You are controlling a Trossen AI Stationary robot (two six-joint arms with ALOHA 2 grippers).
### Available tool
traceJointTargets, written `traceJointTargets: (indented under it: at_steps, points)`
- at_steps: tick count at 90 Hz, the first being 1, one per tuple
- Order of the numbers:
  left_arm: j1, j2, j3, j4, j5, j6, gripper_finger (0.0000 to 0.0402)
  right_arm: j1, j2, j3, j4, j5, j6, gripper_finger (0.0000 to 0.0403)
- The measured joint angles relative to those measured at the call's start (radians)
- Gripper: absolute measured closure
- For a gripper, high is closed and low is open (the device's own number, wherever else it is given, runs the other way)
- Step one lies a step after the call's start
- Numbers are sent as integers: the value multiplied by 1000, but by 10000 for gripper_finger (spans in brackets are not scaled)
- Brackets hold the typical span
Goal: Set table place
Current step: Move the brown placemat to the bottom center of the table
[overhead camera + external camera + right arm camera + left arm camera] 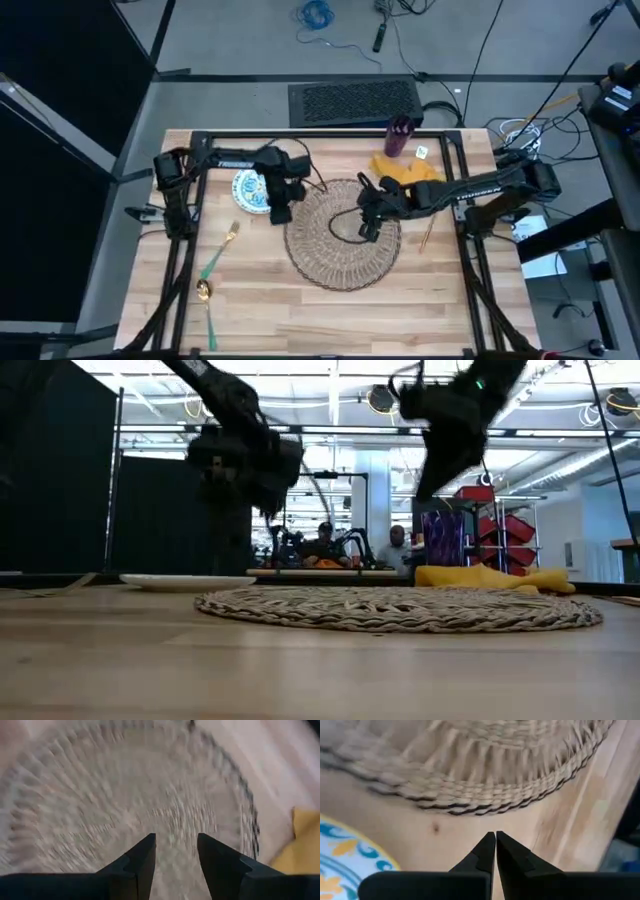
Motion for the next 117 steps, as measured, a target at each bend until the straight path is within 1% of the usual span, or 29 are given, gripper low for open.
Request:
traceJointTargets:
  at_steps: [5, 15, 26, 32, 48, 56, 70, 76, 85, 97, 117]
  points:
    - [-44, -15, -12, 116, -64, -53, 401, 0, -2, -40, 21, -1, 27, 270]
    - [-124, -17, -20, 285, -195, -123, 401, 0, -10, -100, 98, -4, 70, 271]
    - [-177, -17, -20, 334, -305, -135, 401, 3, -21, -117, 124, -14, 85, 271]
    - [-190, -4, -20, 345, -327, -154, 401, 7, -25, -117, 132, -20, 85, 271]
    - [-242, 51, -20, 360, -340, -185, 401, 7, -66, -117, 153, -26, 77, 271]
    - [-261, 93, -20, 371, -341, -203, 401, 7, -110, -117, 167, -26, 70, 271]
    - [-287, 115, -15, 378, -343, -225, 401, 20, -205, -117, 162, -22, 68, 271]
    - [-308, 117, -15, 377, -311, -244, 401, 36, -245, -117, 158, -1, 69, 271]
    - [-358, 115, -16, 354, -266, -279, 401, 55, -297, -117, 150, 32, 68, 271]
    - [-441, 114, -17, 321, -231, -325, 401, 66, -350, -117, 141, 65, 68, 270]
    - [-572, 115, -18, 327, -223, -440, 401, 66, -361, -117, 129, 79, 76, 271]
